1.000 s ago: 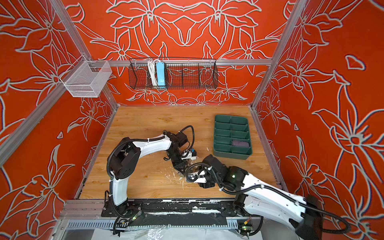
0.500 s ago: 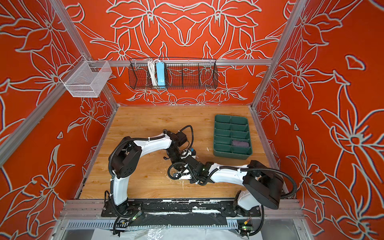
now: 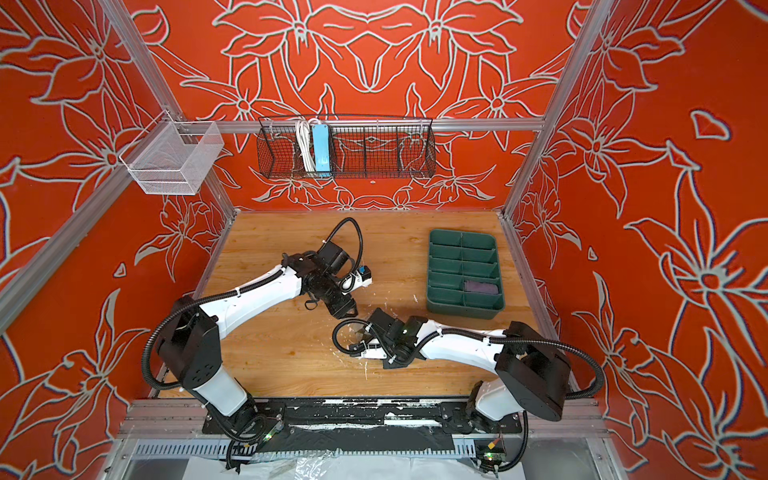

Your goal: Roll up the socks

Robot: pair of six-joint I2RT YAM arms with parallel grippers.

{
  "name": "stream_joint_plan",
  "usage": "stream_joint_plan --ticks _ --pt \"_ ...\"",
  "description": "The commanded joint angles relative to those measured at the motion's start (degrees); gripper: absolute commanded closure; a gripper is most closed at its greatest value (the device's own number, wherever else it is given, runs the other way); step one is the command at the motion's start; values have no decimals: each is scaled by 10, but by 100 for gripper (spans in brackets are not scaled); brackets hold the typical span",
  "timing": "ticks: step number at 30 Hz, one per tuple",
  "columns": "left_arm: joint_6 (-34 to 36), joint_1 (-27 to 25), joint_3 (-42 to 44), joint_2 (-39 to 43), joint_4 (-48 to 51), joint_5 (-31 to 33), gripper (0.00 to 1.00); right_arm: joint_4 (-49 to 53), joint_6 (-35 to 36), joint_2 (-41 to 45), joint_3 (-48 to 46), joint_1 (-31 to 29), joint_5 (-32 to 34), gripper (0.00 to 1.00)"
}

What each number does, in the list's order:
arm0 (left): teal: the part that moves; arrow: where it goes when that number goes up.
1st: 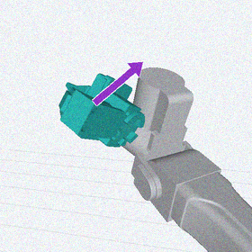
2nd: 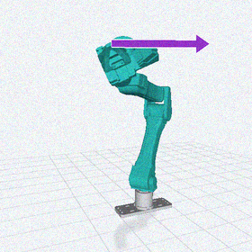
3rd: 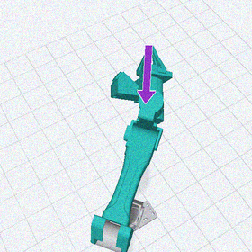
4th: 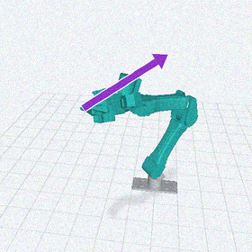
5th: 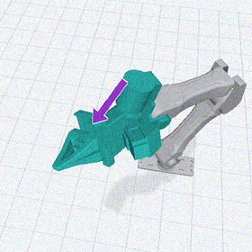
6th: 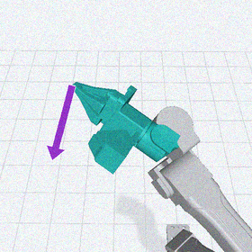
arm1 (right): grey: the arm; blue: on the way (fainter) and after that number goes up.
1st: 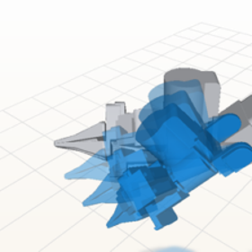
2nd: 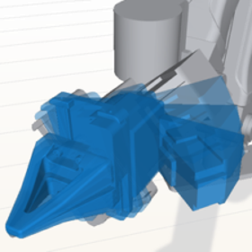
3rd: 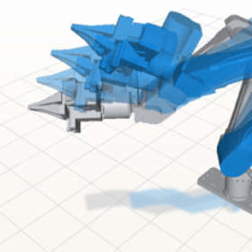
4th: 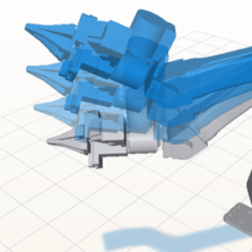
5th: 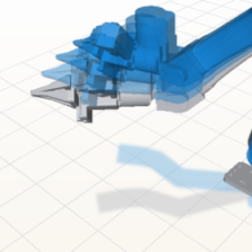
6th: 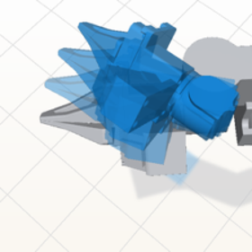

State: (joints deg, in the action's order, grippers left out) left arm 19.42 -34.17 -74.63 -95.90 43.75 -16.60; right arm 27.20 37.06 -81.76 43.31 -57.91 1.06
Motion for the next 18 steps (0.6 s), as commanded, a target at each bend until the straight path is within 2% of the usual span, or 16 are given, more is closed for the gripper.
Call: stream_joint_plan --ticks 1,7,14,18 --pt "-46 -14 -11 -47 9 22 51 39 -34 6 -9 -4 3 100" --pt "-69 -87 -33 -115 1 35 55 29 -51 -16 5 -4 17 100" --pt "-116 -95 -88 -218 14 70 60 11 -67 -8 0 -9 43 100" --pt "-116 -95 -127 -261 23 59 61 -36 -38 22 -21 -47 79 100"
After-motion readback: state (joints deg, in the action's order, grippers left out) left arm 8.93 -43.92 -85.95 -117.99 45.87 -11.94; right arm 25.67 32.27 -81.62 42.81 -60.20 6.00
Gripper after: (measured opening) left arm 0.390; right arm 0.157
